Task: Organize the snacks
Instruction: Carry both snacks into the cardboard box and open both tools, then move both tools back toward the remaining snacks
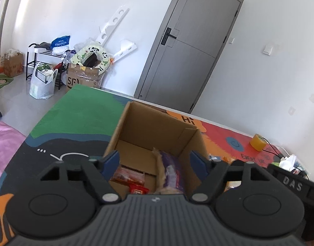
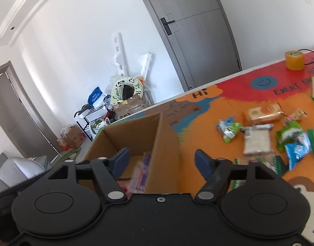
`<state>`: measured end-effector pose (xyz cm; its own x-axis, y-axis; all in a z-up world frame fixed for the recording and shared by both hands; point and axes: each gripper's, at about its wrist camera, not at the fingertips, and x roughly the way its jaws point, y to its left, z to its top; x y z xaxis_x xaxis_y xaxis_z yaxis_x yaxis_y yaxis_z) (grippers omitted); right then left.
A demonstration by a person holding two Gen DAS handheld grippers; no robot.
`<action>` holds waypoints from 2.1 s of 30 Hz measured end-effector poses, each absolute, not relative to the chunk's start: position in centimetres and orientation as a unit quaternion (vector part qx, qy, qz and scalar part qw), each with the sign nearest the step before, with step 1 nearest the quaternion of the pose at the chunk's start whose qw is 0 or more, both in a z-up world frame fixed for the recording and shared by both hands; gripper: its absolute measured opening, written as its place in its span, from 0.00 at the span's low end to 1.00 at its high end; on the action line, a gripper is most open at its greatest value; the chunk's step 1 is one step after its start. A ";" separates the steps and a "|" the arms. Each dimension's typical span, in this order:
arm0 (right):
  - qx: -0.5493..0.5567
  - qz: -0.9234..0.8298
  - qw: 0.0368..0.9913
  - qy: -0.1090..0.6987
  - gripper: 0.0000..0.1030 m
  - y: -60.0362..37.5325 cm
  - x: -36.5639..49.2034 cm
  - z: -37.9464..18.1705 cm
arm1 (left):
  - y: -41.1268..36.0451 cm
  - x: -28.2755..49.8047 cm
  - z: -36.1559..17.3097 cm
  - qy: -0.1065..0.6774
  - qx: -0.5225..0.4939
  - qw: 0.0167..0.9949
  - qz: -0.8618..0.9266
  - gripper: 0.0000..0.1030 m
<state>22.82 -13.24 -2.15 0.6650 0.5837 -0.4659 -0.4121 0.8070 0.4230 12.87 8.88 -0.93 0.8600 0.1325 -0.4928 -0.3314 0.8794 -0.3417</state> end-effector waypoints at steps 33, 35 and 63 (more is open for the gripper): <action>0.182 0.183 0.921 0.293 1.00 -28.6 19.7 -3.1 | -2.2 13.0 -0.7 0.257 -0.187 0.947 0.056 0.84; 0.184 0.179 0.921 0.293 1.00 -29.2 19.8 -3.2 | -2.7 13.1 -0.8 0.258 -0.187 0.946 0.049 0.84; 0.210 0.149 0.914 0.315 0.99 -33.3 25.0 -7.8 | -8.9 21.0 -4.9 0.313 -0.155 0.937 0.009 0.84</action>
<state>25.05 -33.27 -7.81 0.7573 0.4045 -0.5127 -0.1404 0.8676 0.4770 21.01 -8.88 -4.86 0.8040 -0.0797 -0.5892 -0.1139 0.9520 -0.2842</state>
